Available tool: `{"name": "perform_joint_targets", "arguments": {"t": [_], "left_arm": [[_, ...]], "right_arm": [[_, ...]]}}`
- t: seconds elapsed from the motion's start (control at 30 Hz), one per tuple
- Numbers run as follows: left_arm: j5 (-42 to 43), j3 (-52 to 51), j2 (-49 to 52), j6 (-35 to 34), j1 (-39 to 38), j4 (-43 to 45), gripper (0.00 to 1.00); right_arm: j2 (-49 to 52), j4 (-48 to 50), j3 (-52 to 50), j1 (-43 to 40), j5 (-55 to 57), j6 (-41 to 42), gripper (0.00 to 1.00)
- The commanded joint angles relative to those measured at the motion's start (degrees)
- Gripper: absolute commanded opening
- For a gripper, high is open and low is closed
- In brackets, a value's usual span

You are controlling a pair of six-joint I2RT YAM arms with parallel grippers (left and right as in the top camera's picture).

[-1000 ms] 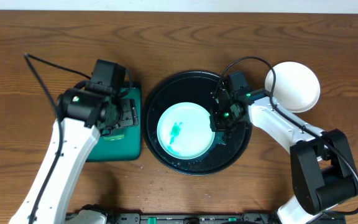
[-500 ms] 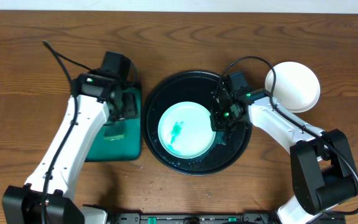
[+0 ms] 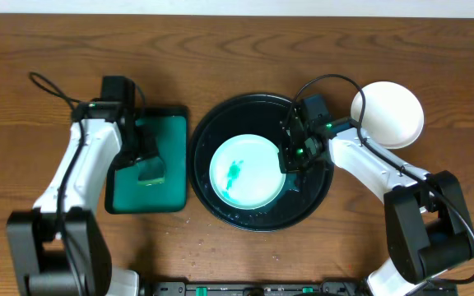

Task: Clean dirty plates on tray and stack at the side
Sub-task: 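Lower the left gripper into the green tray and grasp the sponge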

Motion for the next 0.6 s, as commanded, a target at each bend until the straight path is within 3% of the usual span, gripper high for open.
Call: {"name": "perform_joint_targets", "arguments": {"t": [0.0, 0.3, 0.47, 0.57], "left_arm": [[3.6, -0.7, 4.7, 2.1, -0.4, 1.0, 0.51], [3.5, -0.8, 11.3, 2.1, -0.5, 4.1, 0.4], [3.5, -0.8, 11.2, 2.1, -0.5, 5.5, 0.27], [3.5, -0.8, 11.2, 2.1, -0.5, 6.5, 0.13]], "right_arm": [[0.4, 0.1, 0.6, 0.3, -0.1, 0.4, 0.01], [0.4, -0.3, 0.6, 0.3, -0.1, 0.4, 0.01], [0.4, -0.3, 0.6, 0.3, -0.1, 0.4, 0.01], [0.4, -0.3, 0.6, 0.3, -0.1, 0.4, 0.01]]}}
